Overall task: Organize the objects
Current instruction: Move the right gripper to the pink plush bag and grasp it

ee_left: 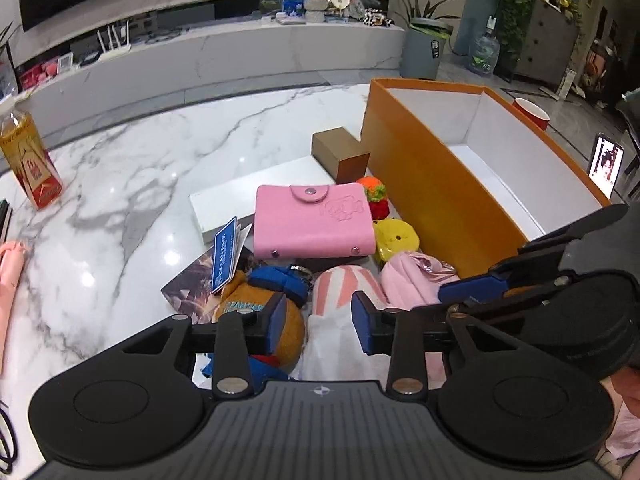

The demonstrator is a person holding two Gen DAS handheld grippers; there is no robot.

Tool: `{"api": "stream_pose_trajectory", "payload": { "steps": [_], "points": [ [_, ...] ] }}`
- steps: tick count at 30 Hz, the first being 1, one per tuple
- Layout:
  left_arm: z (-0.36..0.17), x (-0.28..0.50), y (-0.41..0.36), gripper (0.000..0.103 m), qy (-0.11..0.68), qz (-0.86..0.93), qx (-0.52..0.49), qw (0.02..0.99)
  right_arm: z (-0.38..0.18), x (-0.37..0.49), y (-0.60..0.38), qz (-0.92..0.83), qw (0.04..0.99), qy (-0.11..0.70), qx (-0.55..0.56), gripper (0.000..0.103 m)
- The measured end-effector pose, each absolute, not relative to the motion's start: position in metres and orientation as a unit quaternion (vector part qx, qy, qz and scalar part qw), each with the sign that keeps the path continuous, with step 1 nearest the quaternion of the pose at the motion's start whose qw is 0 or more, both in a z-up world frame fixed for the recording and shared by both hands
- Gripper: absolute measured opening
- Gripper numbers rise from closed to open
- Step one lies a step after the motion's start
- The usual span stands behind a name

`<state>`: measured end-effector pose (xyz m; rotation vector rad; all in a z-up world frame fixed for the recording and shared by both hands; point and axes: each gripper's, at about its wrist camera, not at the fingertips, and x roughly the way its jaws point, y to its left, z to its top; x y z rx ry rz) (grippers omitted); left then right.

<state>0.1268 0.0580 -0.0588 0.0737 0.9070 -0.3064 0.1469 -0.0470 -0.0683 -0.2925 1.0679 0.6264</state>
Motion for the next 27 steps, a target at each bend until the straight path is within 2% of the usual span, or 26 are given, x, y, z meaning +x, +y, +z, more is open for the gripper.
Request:
{"api": "stream_pose_trajectory", "payload": {
  "steps": [7, 9, 14, 18, 21, 27],
  "points": [
    [-0.062, 0.124, 0.064, 0.042, 0.446, -0.144, 0.035, 0.883, -0.075, 0.140, -0.036, 0.296, 0.792, 0.504, -0.176, 0.038],
    [-0.061, 0.123, 0.064, 0.042, 0.448, -0.146, 0.036, 0.881, -0.079, 0.136, -0.030, 0.300, 0.786, 0.502, -0.198, 0.047],
    [-0.056, 0.118, 0.061, 0.042, 0.442, -0.149, 0.050, 0.883, -0.090, 0.131, -0.023, 0.309, 0.765, 0.500, -0.264, 0.047],
    [-0.055, 0.118, 0.060, 0.042, 0.440, -0.152, 0.053, 0.883, -0.086, 0.130, -0.026, 0.321, 0.761, 0.493, -0.274, 0.031],
    [-0.053, 0.120, 0.059, 0.042, 0.439, -0.153, 0.048, 0.884, -0.074, 0.130, -0.032, 0.326, 0.770, 0.481, -0.264, 0.024],
    [-0.048, 0.135, 0.060, 0.047, 0.449, -0.138, -0.007, 0.883, -0.038, 0.131, -0.047, 0.345, 0.787, 0.453, -0.238, 0.019]
  ]
}}
